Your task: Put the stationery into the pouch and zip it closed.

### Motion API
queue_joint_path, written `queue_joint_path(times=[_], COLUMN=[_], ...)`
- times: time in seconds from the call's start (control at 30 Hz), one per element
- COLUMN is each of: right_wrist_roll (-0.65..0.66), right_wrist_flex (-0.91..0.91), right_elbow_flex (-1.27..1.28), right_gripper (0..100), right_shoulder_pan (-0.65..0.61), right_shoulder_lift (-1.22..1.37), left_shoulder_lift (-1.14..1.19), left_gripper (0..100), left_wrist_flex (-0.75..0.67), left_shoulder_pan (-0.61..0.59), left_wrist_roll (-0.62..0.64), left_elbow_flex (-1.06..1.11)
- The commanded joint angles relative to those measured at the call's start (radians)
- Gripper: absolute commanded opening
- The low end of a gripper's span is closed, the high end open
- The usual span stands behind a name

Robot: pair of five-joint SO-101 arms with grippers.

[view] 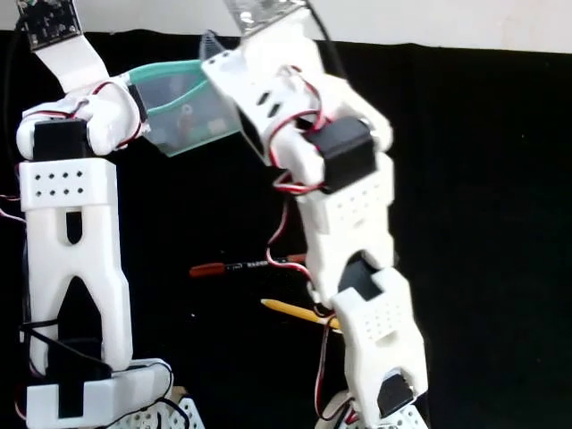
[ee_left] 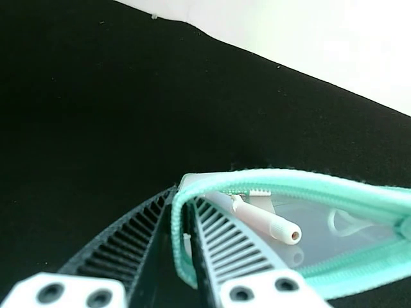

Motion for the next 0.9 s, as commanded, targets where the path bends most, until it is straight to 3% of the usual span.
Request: queue_joint_path(times=[0.0,0.17,0.33,0.5,0.73,0.87], right_wrist_roll=[0.048,0.109,0.110,0.117,0.267,0.288], right_wrist_flex=[0.091,0.259,0.254,0.254,0.252,0.248], right_elbow_flex=[-0.107,-0.104,-0.001,0.323,0.897,1.148], right_gripper=[18.5,18.5,18.6,18.7,18.5,18.4], right_shoulder_pan=[0.012,0.012,0.036,0.016,-0.048,-0.064], right_shoulder_lift=[-0.087,-0.104,-0.116,-0.225,-0.483,-0.558], left_shoulder_lift=[0.007,0.005,-0.001,-0.005,-0.005,-0.005], left_gripper=[1,1,1,1,1,1], left_wrist_flex=[-0.049,-0.104,-0.100,-0.100,-0.097,-0.084], left_shoulder_pan=[-0.016,-0.012,-0.010,-0.010,-0.010,-0.010], left_wrist_roll=[0.005,0.005,0.005,0.005,0.006,0.008], left_elbow_flex=[0.045,0.101,0.094,0.090,0.036,0.004])
